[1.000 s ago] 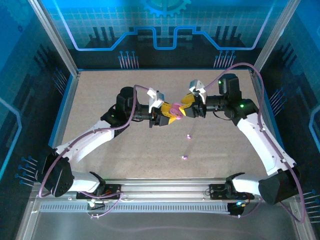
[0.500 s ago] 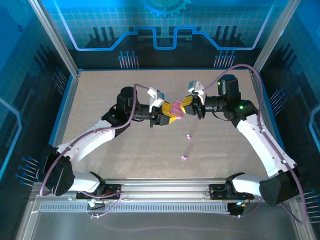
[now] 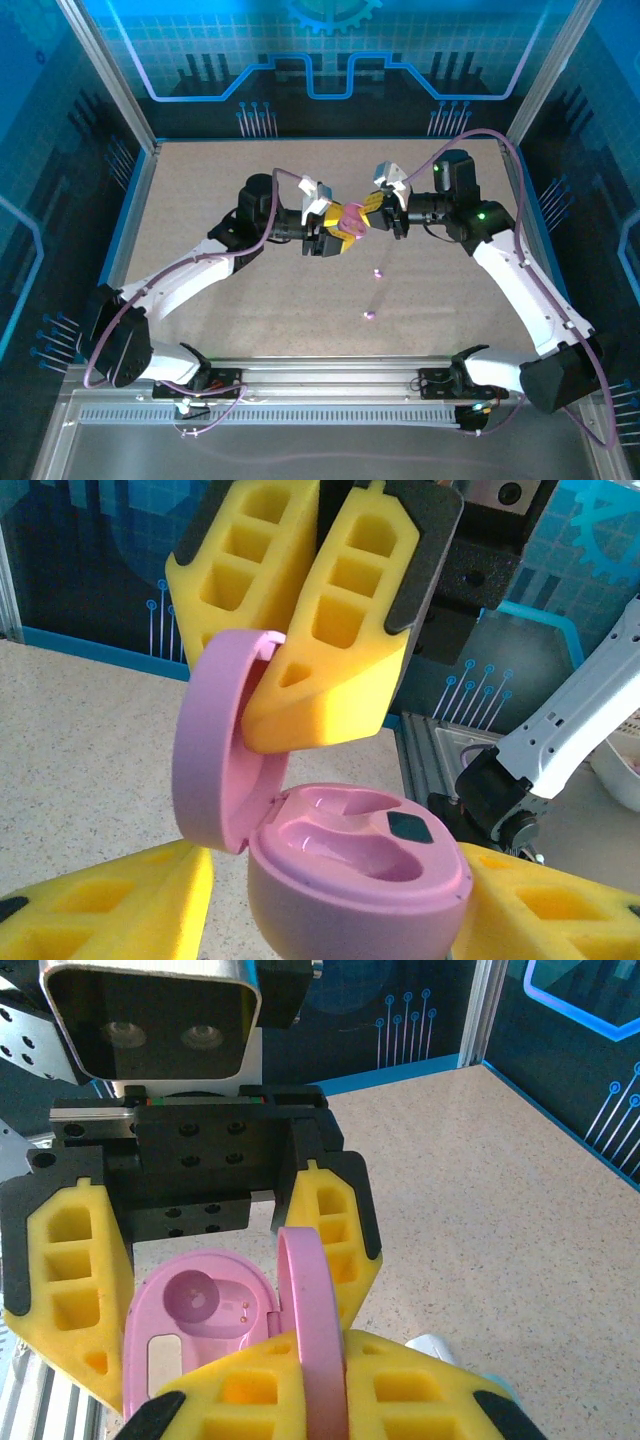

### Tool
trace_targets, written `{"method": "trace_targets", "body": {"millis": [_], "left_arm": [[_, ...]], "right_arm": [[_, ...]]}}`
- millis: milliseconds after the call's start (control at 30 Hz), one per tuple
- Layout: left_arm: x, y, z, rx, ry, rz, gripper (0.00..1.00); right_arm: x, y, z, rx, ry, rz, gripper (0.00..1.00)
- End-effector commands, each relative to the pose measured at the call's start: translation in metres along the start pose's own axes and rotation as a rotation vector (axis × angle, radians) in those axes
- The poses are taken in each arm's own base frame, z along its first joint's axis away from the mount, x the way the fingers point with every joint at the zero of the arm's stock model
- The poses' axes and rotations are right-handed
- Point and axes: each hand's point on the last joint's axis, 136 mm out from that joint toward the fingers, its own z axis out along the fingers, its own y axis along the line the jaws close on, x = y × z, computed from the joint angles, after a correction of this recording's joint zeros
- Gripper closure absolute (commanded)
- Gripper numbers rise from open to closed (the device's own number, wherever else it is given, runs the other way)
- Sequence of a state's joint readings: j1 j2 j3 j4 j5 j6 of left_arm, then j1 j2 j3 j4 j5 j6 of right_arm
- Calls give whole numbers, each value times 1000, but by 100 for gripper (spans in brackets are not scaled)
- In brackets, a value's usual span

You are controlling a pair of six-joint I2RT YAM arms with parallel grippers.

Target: Insert the wireless bluetooth earbuds into the charging case

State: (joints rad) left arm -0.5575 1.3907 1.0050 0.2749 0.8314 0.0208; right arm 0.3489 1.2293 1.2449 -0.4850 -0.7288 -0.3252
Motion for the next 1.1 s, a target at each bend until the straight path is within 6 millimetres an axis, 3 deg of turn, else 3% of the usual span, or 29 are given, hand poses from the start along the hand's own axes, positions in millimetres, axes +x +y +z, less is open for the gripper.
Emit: {"method": "trace_targets", "body": {"millis": [0, 300, 733, 1067], "left_arm": [[-4, -4, 3, 27, -9, 12, 38], [-4, -4, 7, 34, -5, 4, 40], [-2, -6, 5, 34, 8, 10, 60], [-5, -5, 5, 28, -14, 16, 67]], "right_arm": [[-10, 7, -1, -3, -22, -37, 86], [-10, 7, 1, 4, -5, -45, 85], [-12, 9, 1, 2, -8, -49, 83], [-16, 1, -2, 47, -9, -27, 73]]}}
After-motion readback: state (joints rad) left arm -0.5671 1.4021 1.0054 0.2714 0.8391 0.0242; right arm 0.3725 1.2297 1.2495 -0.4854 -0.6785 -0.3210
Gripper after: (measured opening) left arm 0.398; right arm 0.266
